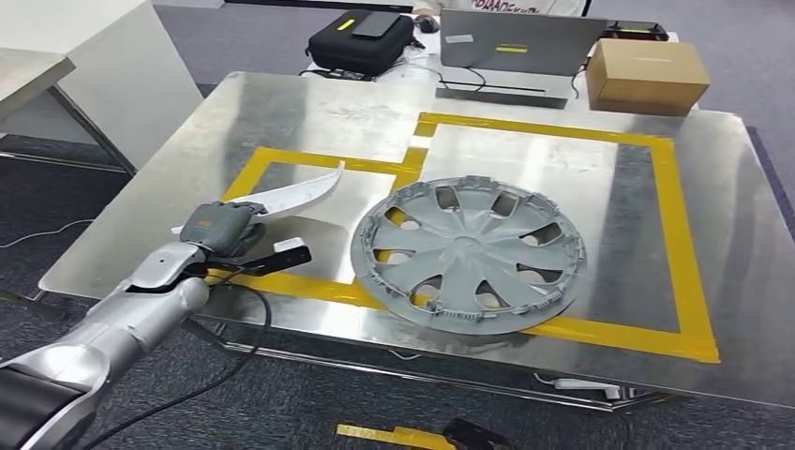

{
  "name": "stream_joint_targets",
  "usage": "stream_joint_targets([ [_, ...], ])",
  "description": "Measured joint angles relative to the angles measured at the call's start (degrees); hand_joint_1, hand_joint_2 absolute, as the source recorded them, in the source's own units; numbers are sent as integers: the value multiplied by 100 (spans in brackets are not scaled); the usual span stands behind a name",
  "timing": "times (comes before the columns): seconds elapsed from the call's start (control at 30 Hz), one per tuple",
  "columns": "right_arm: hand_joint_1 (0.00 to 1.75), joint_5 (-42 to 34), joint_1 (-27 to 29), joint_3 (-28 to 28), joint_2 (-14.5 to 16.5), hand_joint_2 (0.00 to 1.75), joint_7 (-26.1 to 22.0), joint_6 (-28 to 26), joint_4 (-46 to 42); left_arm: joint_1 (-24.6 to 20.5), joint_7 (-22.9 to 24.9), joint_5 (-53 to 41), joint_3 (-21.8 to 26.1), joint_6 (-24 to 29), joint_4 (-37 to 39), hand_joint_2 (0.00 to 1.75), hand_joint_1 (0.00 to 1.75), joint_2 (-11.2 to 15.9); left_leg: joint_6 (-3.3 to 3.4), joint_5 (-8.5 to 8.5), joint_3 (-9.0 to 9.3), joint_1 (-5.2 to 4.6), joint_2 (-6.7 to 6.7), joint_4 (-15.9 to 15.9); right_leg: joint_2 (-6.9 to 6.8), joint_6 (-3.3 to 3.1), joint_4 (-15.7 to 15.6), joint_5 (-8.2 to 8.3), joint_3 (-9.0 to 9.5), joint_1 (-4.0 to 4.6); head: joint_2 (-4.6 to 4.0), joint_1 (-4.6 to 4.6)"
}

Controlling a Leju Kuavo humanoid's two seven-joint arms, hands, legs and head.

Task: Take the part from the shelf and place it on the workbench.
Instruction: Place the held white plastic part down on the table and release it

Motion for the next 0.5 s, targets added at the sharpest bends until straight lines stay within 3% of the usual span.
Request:
stream_joint_targets([
  [0.07, 0, 8, 24, -7, -7, 0, -30, -8, -1, 39, 4, 75, 141, 19, 23, 175, 44, 49, -53, -7, -2, 14, 4, -1, 10, -78, -15, 1, 5, 5, 0, -5],
  [0.1, 0, 13, 30, -11, -10, 0, -45, -12, -1, 56, -31, 128, 222, 25, 30, 131, 0, 62, -80, -53, -18, 23, 7, 47, 11, -113, -22, 5, 15, 1, 0, -10],
  [0.13, 0, 18, 30, -19, -13, 0, -59, -15, -1, 66, -80, 168, 314, 34, 34, 87, 0, 74, -107, -150, -75, 31, 9, 190, 10, -150, -33, 9, 25, -6, 0, -19],
  [0.2, 0, 37, 28, -36, -13, 0, -67, -13, -1, 80, -184, 152, 506, 69, 36, 0, 0, 90, -147, -470, -347, 35, 12, 812, 9, -196, -41, 5, 43, -10, 0, -31],
  [0.27, 0, 61, 41, -51, -17, 0, -64, -7, -1, 112, -282, 92, 653, 108, 36, 0, 0, 89, -160, -700, -661, 35, 12, 1476, 9, -219, -39, -4, 54, 0, 0, -33],
  [0.3, 0, 70, 49, -61, -20, 0, -68, -5, -1, 128, -339, 90, 706, 124, 35, 0, 0, 77, -153, -674, -713, 35, 12, 1572, 10, -223, -38, -7, 60, 7, 0, -34],
  [0.33, 0, 78, 56, -73, -23, 0, -74, -4, -1, 138, -407, 113, 759, 140, 26, 0, 0, 56, -136, -547, -665, 33, 12, 1454, 11, -225, -37, -10, 69, 14, 0, -34],
  [0.43, 0, 101, 57, -98, -24, 0, -92, 5, -2, 132, -591, 166, 922, 191, -56, 0, 0, -38, -43, -32, -173, 11, 11, 422, 13, -206, -30, -9, 93, 40, 0, -30],
  [0.5, 0, 111, 57, -101, -24, 0, -96, 17, -4, 124, -646, 138, 982, 212, -94, 0, 0, -87, -3, 39, -14, -14, 9, 81, 15, -162, -24, 11, 74, 54, 0, -26],
])
